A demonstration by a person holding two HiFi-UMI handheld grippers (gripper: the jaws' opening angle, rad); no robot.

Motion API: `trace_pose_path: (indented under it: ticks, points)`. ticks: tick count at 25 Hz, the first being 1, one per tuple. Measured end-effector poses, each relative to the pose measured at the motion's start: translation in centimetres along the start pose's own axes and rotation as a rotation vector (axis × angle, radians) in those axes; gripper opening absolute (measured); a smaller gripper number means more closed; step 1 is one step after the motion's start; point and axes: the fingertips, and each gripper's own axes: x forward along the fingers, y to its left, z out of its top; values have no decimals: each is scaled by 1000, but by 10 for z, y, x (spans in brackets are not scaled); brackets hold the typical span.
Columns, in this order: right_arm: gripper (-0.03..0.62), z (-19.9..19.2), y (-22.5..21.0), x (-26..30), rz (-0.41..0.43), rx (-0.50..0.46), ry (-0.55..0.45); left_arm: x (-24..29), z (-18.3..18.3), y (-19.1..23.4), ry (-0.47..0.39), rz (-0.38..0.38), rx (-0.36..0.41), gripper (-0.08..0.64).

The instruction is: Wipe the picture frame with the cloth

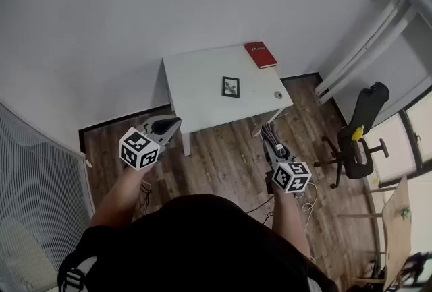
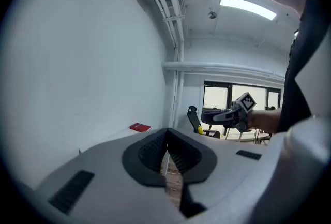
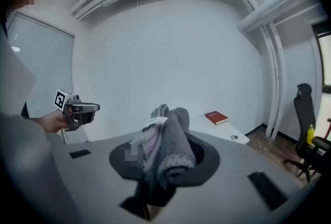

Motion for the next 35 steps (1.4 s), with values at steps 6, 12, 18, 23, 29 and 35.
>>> trace_pose_path:
  ticks: [6,12,18,23,29,35]
  points:
    - [103,16,18,8,-1,-28,-12,-8,-6,10,16,-19,-15,11]
    - [103,14,36,12,-27,-17,-17,-15,-12,23,21,-52,-12,9]
    - [103,10,52,9,-57,-2,-30,-24,-15,30,12,-86,-20,11]
    - [104,15,53,5,-66,-14,-31,-22,-21,26,12,-102,-46,9]
    - [104,12,43,14,-56,-11,-19,-9,-28,21,31,-105,-67,11]
    - [104,11,20,40,-30,-23,-17,4,-27,32,42,-55,-75,11]
